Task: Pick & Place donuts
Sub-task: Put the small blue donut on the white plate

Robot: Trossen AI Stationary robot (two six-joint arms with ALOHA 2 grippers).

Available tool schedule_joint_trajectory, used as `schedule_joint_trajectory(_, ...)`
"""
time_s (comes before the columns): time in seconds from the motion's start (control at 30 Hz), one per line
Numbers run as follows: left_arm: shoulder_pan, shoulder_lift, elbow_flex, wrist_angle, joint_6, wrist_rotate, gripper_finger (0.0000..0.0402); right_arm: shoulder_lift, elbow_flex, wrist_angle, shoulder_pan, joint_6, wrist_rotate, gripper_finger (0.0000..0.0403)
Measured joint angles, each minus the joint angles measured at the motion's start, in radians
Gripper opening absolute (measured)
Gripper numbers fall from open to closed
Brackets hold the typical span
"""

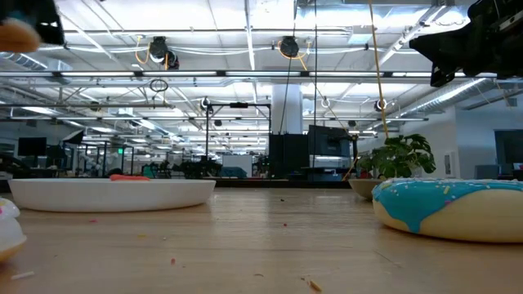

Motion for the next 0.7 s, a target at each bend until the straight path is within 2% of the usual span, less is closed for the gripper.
schedule_joint_trajectory(0.17,0.07,-0.062,0.0,-0.059,0.026,-0.056,0.0108,0.0,0.0,0.0,0.0,0.0,0.0,0.0)
schedule_joint_trajectory(0.33,0.114,-0.058,0.0,-0.056,0.086,-0.063,0.0108,0.0,0.0,0.0,0.0,0.0,0.0,0.0)
schedule_joint_trajectory(0.5,0.176,-0.001,0.002,-0.045,0.145,-0.141,0.0108,0.0,0.0,0.0,0.0,0.0,0.0,0.0)
schedule_joint_trajectory(0.7,0.224,0.107,0.002,-0.045,0.303,-0.135,0.0108,0.0,0.0,0.002,0.0,0.0,0.0,0.0)
